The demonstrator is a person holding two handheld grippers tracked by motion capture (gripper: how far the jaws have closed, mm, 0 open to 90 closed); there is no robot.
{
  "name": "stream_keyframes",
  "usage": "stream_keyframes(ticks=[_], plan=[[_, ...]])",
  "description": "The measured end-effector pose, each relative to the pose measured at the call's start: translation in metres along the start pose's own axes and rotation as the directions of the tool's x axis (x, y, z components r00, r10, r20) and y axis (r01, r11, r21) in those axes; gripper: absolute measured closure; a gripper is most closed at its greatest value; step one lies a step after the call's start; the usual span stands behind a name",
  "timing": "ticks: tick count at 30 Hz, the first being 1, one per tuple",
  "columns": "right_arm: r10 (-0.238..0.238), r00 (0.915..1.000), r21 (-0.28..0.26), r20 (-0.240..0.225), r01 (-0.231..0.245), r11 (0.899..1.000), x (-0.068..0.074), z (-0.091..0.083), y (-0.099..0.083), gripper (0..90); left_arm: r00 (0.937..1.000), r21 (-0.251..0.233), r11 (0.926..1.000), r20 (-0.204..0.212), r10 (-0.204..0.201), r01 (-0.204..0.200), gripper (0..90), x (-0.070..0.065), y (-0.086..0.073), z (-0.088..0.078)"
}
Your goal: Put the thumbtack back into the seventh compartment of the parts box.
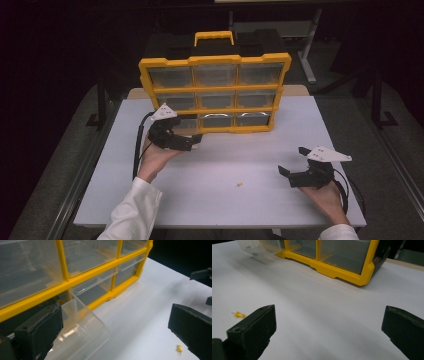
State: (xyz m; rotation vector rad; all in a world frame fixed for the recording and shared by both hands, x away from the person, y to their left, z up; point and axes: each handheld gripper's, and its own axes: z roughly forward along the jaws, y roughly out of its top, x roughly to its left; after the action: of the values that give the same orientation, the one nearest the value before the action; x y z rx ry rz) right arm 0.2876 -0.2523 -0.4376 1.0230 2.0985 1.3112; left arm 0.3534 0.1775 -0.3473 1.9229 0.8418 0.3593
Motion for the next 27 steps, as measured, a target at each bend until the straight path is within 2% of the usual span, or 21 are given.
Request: stream_keyframes(ticks=[9,14,20,23,25,27], plan=[[0.005,1.0000,-0.008,0.000,-0.005,1.000,0.000,-0.001,0.000,0.0,0.9999,0.010,0.9999,0.014,0.008,-0.008,0.0,-0.010,-0.003,0.003],[0.003,1.0000,-0.001,-0.002,-0.003,1.000,0.000,0.000,0.000,0.0,0.9973,0.012,0.9998,0.072,0.015,-0.015,0.0,-0.019,-0.007,0.009],[0.002,1.0000,-0.007,-0.002,-0.002,1.000,0.000,0.000,0.000,0.0,0.9958,0.015,0.9997,0.089,0.018,-0.019,0.0,-0.025,-0.009,0.011],[0.003,1.0000,-0.007,0.000,-0.003,1.000,-0.001,-0.001,0.000,0.0,0.9923,0.017,0.9998,0.124,0.005,-0.007,0.0,-0.030,-0.013,0.014],[0.003,1.0000,-0.008,0.000,-0.003,1.000,-0.001,-0.001,0.000,0.0,0.9833,-0.003,0.9998,0.181,-0.021,0.022,0.0,-0.032,-0.015,0.013],[0.002,1.0000,-0.008,0.000,-0.002,1.000,-0.001,-0.001,0.000,0.0,0.9832,-0.003,0.9999,0.182,-0.013,0.013,0.0,-0.035,-0.015,0.013]])
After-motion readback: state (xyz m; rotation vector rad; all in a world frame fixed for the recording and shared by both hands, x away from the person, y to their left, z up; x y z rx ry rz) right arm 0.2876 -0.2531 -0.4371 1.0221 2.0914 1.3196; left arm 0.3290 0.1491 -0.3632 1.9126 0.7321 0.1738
